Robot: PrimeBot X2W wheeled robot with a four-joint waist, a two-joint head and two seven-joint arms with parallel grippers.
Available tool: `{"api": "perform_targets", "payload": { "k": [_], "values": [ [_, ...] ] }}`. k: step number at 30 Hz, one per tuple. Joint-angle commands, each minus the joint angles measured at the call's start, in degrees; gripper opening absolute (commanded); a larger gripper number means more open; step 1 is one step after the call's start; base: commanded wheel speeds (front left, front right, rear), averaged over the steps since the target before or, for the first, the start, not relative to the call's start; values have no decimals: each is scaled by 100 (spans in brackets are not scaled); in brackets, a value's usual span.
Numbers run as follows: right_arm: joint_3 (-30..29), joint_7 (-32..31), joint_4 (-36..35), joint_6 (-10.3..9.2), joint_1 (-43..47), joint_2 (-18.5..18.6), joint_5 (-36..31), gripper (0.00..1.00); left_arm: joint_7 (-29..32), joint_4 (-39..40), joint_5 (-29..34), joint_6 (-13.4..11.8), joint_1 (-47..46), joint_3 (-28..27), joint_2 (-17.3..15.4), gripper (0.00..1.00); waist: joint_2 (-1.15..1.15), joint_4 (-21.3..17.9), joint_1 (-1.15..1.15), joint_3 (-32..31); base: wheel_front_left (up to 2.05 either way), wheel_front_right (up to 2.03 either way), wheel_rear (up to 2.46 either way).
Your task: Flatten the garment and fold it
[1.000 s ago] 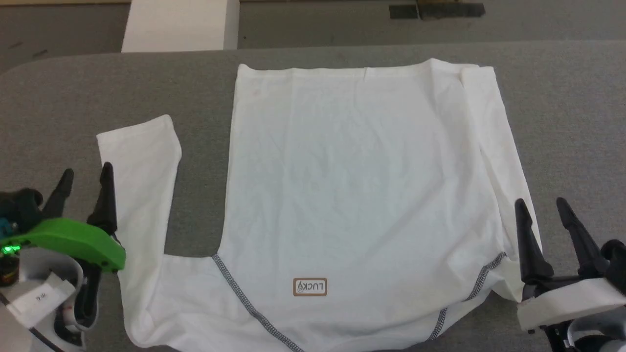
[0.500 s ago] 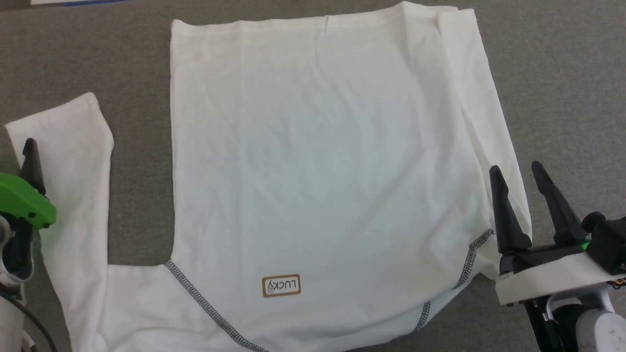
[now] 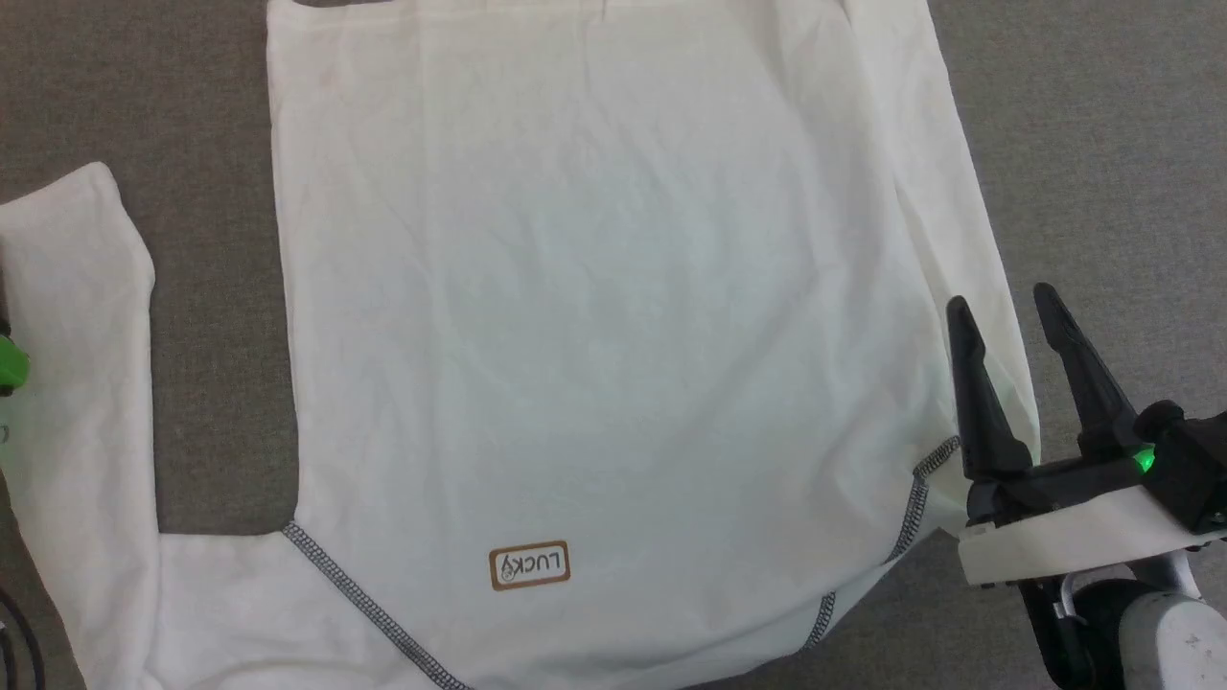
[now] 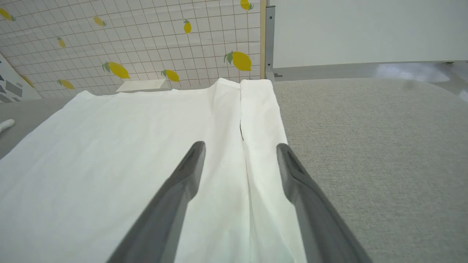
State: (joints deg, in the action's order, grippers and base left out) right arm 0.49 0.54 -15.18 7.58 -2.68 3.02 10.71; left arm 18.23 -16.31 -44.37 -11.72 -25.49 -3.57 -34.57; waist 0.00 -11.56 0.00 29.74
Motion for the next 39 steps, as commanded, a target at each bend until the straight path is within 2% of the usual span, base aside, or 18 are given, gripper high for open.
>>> {"api": "perform_targets", "payload": {
  "k": [1, 3, 6, 12, 19, 25, 26, 29, 35, 39],
  "values": [
    [52, 54, -42, -9, -132, -13, -78, 100, 162, -169, -29, -44, 25, 69, 31, 100, 0, 2, 0, 14, 0, 0, 0],
    [88, 96, -51, -9, -154, -13, -139, 100, 258, -191, -94, -6, 8, 101, 59, 0, 0, 2, 0, 8, 0, 0, 0],
    [106, 127, -22, -9, -166, -13, -238, 100, 220, -206, -71, 85, -4, 183, 75, 0, 0, 25, 0, -83, 0, 0, 0],
    [35, 67, 78, -9, -72, -14, -337, 100, -332, -28, 153, 176, 106, 231, 102, 0, 0, 141, 0, -506, 0, 0, 0],
    [-171, -96, 159, -9, 241, -14, -311, 100, -901, 589, 320, 30, 480, -24, 20, 0, 0, 421, 0, -1207, 0, 0, 0],
    [-343, -233, 87, -9, 513, -14, -302, 100, -789, 1950, 490, -368, 1098, -269, -197, 0, 0, 657, 0, -1663, 0, 0, 0],
    [-376, -264, 59, -9, 582, -14, -290, 100, -690, 2466, 556, -504, 1320, -327, -261, 0, 0, 728, 0, -1769, 0, 0, 0],
    [-422, -307, 23, -9, 673, -14, -262, 100, -511, 3256, 578, -614, 1592, -327, -293, 0, 0, 834, 0, -1895, 0, 0, 0],
    [-418, -366, -34, -9, 753, -14, -221, 100, -142, 4542, 569, -585, 1686, 120, -278, 0, 0, 926, 0, -2034, 0, 0, 0],
    [-410, -387, -72, -9, 781, -14, -209, 100, 61, 5201, 579, -468, 1482, 794, -104, 0, 0, 914, 0, -2079, 0, 0, 0]
  ]
}}
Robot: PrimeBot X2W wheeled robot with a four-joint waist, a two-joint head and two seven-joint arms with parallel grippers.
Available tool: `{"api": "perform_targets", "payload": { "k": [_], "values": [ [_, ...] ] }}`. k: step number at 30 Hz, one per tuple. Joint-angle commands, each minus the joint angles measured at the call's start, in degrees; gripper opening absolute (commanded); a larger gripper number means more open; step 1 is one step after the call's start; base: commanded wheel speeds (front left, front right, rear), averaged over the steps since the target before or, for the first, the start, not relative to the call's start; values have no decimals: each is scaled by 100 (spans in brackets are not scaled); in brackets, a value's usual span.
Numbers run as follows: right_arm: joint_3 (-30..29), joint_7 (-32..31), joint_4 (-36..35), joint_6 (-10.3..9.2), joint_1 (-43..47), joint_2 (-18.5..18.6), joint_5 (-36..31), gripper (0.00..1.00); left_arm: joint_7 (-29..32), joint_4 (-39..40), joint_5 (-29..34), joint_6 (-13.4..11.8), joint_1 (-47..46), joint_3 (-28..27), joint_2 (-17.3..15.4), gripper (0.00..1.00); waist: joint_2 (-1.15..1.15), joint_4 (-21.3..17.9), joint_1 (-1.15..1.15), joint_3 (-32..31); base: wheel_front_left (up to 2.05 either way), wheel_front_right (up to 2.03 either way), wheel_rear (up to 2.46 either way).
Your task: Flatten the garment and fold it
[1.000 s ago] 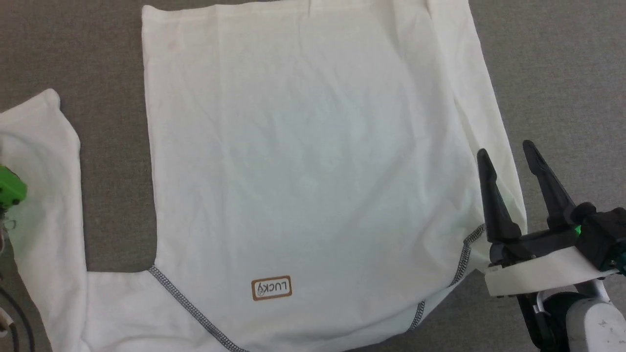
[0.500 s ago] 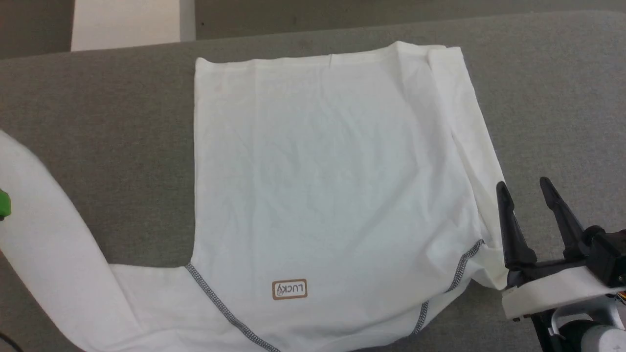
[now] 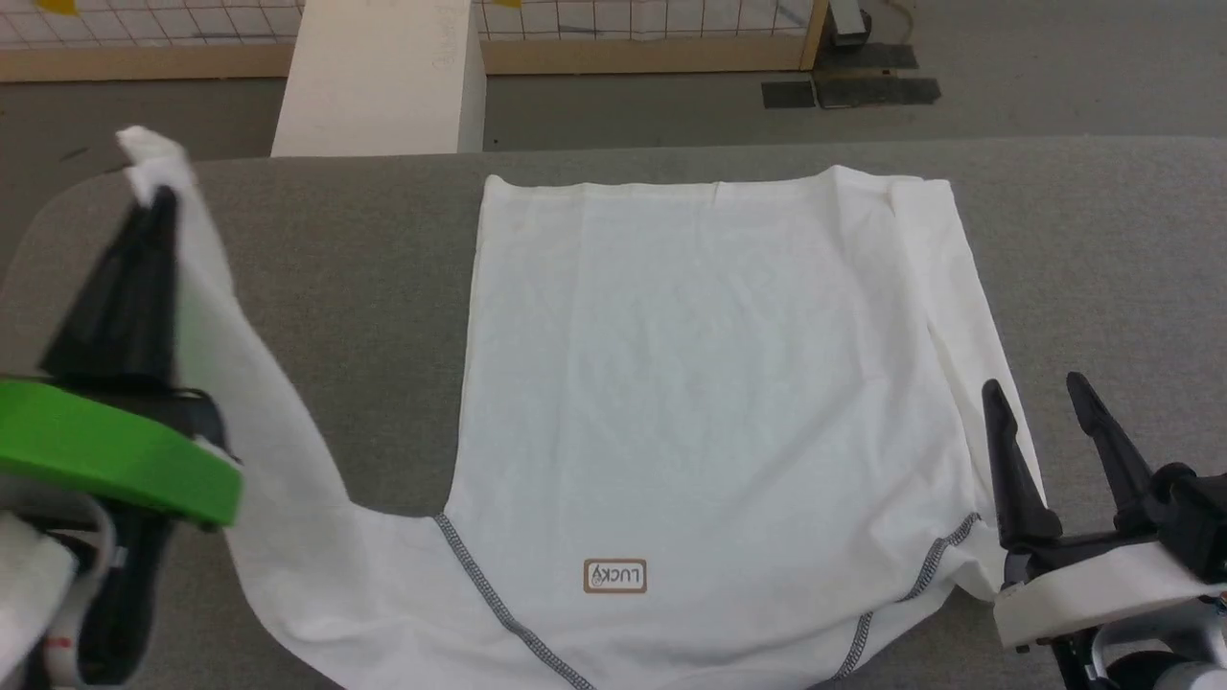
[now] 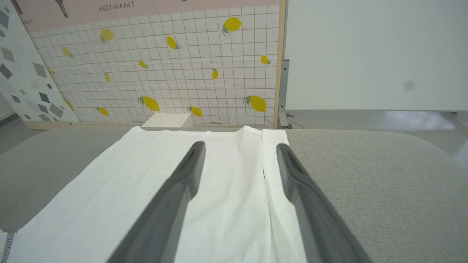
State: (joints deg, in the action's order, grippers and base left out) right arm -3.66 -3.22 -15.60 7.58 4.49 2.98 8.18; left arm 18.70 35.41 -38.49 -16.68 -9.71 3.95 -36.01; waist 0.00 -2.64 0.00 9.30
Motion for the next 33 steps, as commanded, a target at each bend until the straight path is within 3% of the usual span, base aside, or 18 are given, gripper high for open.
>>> {"api": "perform_targets", "payload": {
  "k": [1, 4, 8, 13, 17, 23, 33],
  "values": [
    [7, -9, -48, -9, 86, -10, 48, 100, 59, 136, -4, 91, -196, 302, 129, 0, 0, 14, 0, -34, 0, 0, 0],
    [-7, -8, -85, -9, 126, -10, 58, 100, 174, 188, 85, 302, -517, 1119, 436, 0, 0, -2, 0, -10, 0, 0, 0],
    [-67, -27, -135, -9, 156, -10, 55, 100, 241, -353, 150, 608, -986, 2415, 1286, 0, 0, -17, 0, 51, 0, 0, 0],
    [-61, -61, -190, -9, 113, -10, 38, 100, 17, -1821, 107, 990, -1452, 3510, 2481, 0, 0, -89, 0, 160, 0, 0, 0],
    [13, -83, -158, -9, 14, -10, 61, 100, -270, -3184, 132, 1259, -1731, 3921, 3014, 0, 0, -235, 0, 243, 0, 0, 0],
    [54, -30, -56, -9, -24, -10, 136, 100, -571, -4594, 253, 1518, -2092, 4525, 3266, 0, 0, -508, 0, 354, 0, 0, 0],
    [111, 46, 43, -9, -115, -10, 197, 100, -683, -5709, -9, 1707, -2465, 5570, 3311, 0, 0, -846, 0, 542, 0, 0, 0]
  ]
}}
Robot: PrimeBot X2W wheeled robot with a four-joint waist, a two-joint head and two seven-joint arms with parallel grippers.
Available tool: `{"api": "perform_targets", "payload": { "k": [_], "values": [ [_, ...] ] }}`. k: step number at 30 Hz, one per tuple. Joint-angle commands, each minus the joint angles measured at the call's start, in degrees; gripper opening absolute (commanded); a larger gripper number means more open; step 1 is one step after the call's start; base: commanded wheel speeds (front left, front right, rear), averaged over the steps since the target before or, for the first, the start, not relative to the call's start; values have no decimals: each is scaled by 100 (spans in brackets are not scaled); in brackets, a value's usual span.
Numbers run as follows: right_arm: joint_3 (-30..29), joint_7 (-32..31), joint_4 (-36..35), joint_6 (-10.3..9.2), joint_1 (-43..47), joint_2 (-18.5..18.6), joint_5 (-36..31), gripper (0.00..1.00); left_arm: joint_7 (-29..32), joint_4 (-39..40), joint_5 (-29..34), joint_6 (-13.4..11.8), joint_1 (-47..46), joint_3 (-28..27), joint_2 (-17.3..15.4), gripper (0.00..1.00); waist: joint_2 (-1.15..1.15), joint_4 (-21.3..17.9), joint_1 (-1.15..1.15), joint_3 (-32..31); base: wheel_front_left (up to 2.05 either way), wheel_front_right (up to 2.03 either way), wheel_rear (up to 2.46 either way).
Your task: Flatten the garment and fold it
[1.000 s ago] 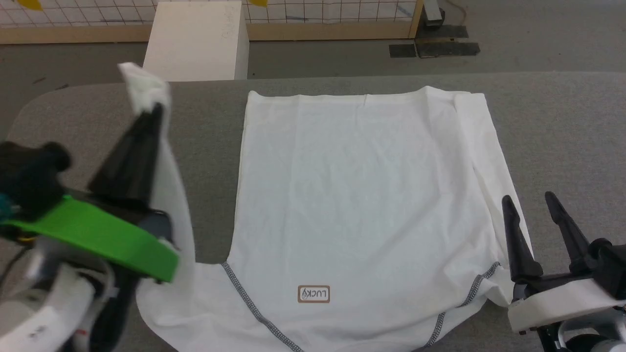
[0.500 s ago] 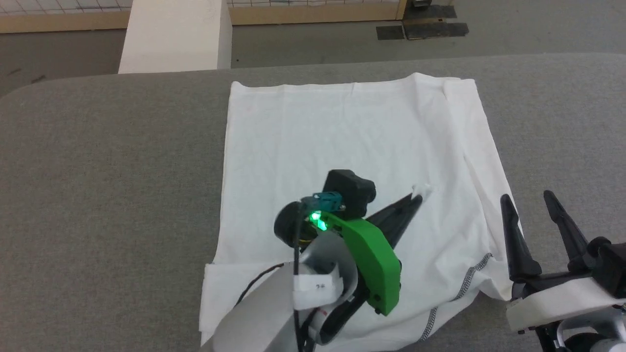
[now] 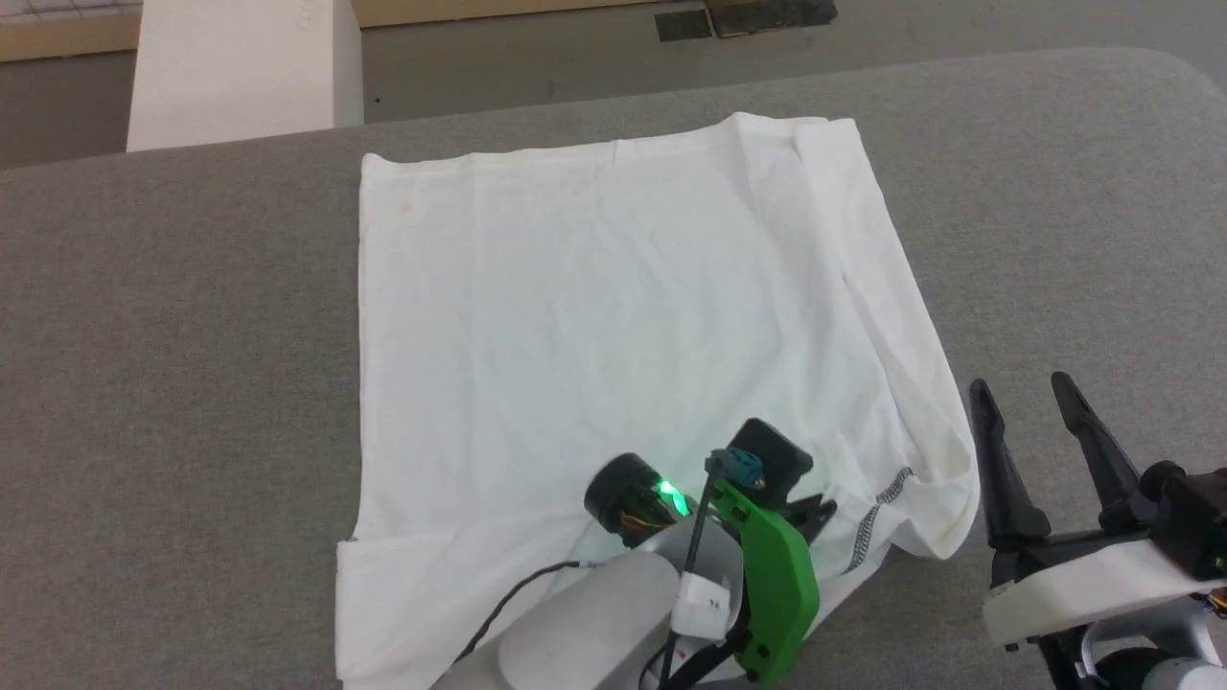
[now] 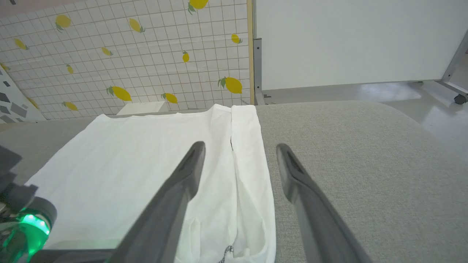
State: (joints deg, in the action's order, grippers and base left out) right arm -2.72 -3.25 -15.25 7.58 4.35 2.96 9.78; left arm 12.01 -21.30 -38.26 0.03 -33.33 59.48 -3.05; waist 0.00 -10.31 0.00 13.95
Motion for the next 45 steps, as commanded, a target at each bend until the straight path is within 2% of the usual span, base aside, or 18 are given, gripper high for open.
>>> {"api": "perform_targets", "payload": {
  "k": [1, 2, 3, 4, 5, 9, 12, 14, 17, 21, 25, 27, 32, 39, 45],
  "values": [
    [27, 57, 23, -9, -117, -8, 42, 100, 1, -146, -84, 74, -133, 141, 15, 0, 0, -100, 0, 94, 0, 0, 0],
    [35, 62, 35, -9, -127, -8, 48, 100, 34, -230, -133, 108, -152, 241, 15, 0, 0, -116, 0, 108, 0, 0, 0],
    [42, 64, 56, -9, -135, -8, 56, 100, 84, -324, -224, 115, -161, 327, 16, 13, 0, -131, 0, 121, 0, 0, 0],
    [49, 63, 72, -9, -139, -8, 59, 100, 105, -375, -275, 121, -180, 389, 16, 45, 0, -140, 0, 127, 0, 0, 0],
    [56, 63, 84, -9, -142, -8, 61, 100, 111, -413, -329, 123, -200, 437, 16, 100, 0, -145, 0, 131, 0, 0, 0],
    [41, 55, 132, -9, -154, -8, 46, 100, -90, -342, -690, 111, -298, 361, 16, 100, 0, -63, 0, 111, 0, 0, 0],
    [24, 17, 165, -9, -206, -8, 7, 100, -653, -134, -816, 43, -369, -6, 11, 100, 0, 37, 0, 74, 0, 0, 0],
    [-26, -20, 199, -9, -297, 31, -8, 100, -1150, 45, -789, -46, -400, -334, -140, 100, 0, 126, 0, 70, 0, 0, 0],
    [-136, -108, 275, -9, -551, 122, -45, 100, -1866, 350, -647, -305, -381, -860, -645, 100, 0, 279, 0, 118, 0, 0, 0],
    [-336, -363, 554, -9, -1123, 230, -70, 100, -2474, 751, -609, -686, -146, -1618, -1392, 100, 0, 507, 0, 277, 0, 0, 0],
    [-586, -677, 1088, -9, -1909, 443, -80, 100, -2677, 1171, -402, -1001, 204, -2362, -1977, 100, 0, 774, 0, 522, 0, 0, 0],
    [-669, -858, 1417, -9, -2296, 524, -85, 100, -2694, 1403, -264, -1107, 410, -2756, -2111, 100, 0, 894, 0, 679, 0, 0, 0],
    [-1024, -1298, 2381, -9, -3309, 679, -113, 100, -2699, 1925, 202, -1097, 961, -3757, -1995, 100, 0, 1165, 0, 1120, 0, 0, 0],
    [-1288, -1964, 3545, -9, -4508, 1040, -330, 100, -2700, 2350, 820, -765, 1342, -4878, -1444, 100, 0, 1513, 0, 1782, 0, 0, 0],
    [-1178, -2468, 4070, -9, -5086, 1335, -456, 100, -2700, 2460, 1197, -415, 1469, -5514, -1060, 100, 0, 1675, 0, 2097, 0, 0, 0]
  ]
}}
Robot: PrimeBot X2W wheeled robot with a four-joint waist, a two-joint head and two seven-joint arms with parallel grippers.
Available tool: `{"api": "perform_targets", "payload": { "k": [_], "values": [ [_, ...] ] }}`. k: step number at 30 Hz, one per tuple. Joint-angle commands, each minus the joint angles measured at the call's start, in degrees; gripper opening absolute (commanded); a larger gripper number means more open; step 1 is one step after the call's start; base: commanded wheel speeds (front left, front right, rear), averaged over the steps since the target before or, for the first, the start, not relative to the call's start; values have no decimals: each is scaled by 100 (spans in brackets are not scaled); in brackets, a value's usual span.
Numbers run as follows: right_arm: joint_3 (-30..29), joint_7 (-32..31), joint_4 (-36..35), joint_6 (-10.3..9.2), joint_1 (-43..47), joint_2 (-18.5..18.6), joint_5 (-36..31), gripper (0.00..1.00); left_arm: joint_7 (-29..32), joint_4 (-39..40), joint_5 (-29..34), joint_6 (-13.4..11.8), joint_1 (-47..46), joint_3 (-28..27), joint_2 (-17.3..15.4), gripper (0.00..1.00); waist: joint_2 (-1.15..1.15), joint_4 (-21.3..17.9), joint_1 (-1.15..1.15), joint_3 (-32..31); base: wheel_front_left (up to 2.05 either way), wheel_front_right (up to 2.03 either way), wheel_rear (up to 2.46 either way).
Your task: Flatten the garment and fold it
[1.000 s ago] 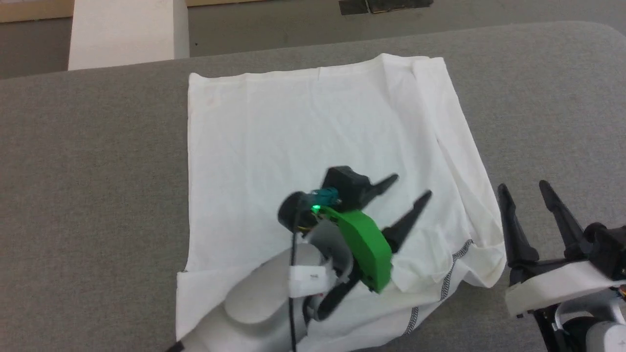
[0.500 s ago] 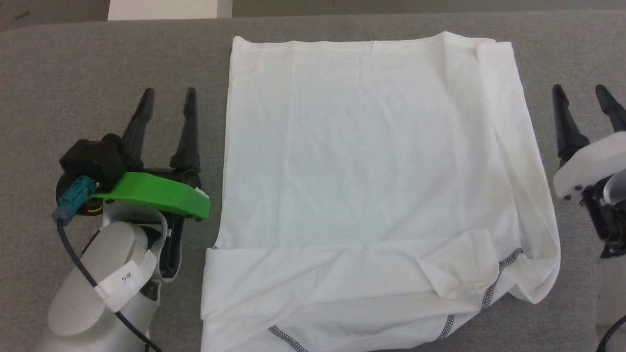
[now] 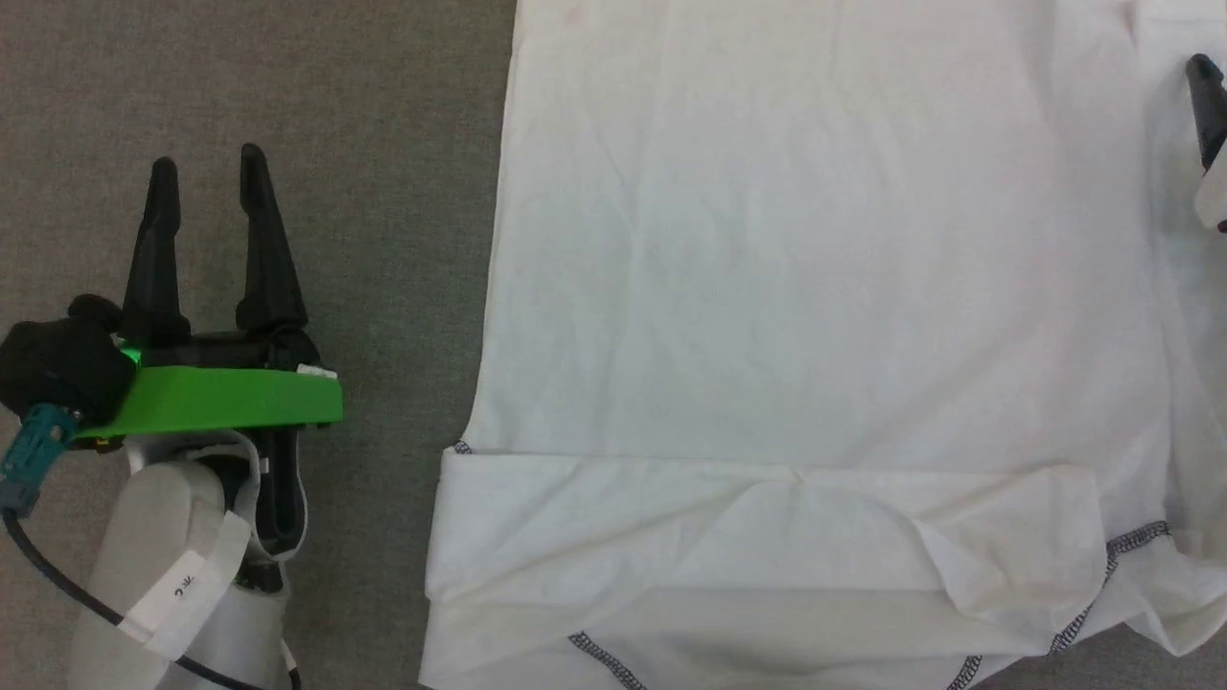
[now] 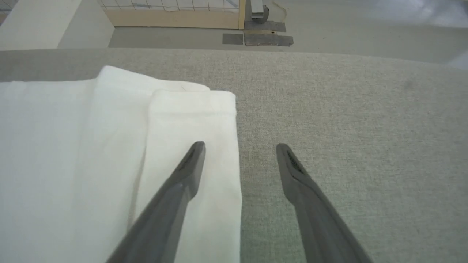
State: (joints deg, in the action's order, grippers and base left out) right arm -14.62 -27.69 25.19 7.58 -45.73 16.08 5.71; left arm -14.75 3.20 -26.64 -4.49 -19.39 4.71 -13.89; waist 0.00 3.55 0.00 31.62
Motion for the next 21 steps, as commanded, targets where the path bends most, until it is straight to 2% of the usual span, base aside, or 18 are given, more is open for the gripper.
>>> {"api": "perform_targets", "payload": {
  "k": [1, 4, 5, 7, 8, 9, 13, 21],
  "values": [
    [31, -120, 95, -9, -140, 74, -100, 100, -24, -1, 79, 109, 86, -134, 87, 100, 0, 309, 0, 360, 0, 0, 0],
    [2, -388, 225, -9, -260, 149, -186, 97, -24, -11, 204, 284, 105, -336, 268, 100, 0, 354, 0, 399, 0, 0, 0],
    [-12, -481, 243, -9, -288, 161, -212, 83, -24, -10, 255, 345, 112, -401, 337, 100, 0, 368, 0, 402, 0, 0, 0],
    [-29, -598, 239, -9, -315, 171, -205, 37, -24, -32, 335, 452, 123, -487, 457, 100, 0, 392, 0, 400, 0, 0, 0],
    [-34, -654, 235, -9, -319, 170, -176, 29, -24, -50, 376, 497, 123, -516, 502, 100, 0, 399, 0, 396, 0, 0, 0],
    [-40, -724, 222, -9, -310, 170, -143, 0, -24, -79, 425, 552, 116, -549, 552, 100, 0, 403, 0, 389, 0, 0, 0],
    [-109, -784, 39, -9, -187, 163, -152, 0, -25, -196, 599, 720, 67, -683, 664, 100, 0, 369, 0, 325, 0, 0, 0],
    [-615, 47, -460, -9, 288, -16, -121, 0, -25, -398, 850, 910, 172, -878, 820, 100, 0, 175, 0, -182, 0, 0, 0]
  ]
}}
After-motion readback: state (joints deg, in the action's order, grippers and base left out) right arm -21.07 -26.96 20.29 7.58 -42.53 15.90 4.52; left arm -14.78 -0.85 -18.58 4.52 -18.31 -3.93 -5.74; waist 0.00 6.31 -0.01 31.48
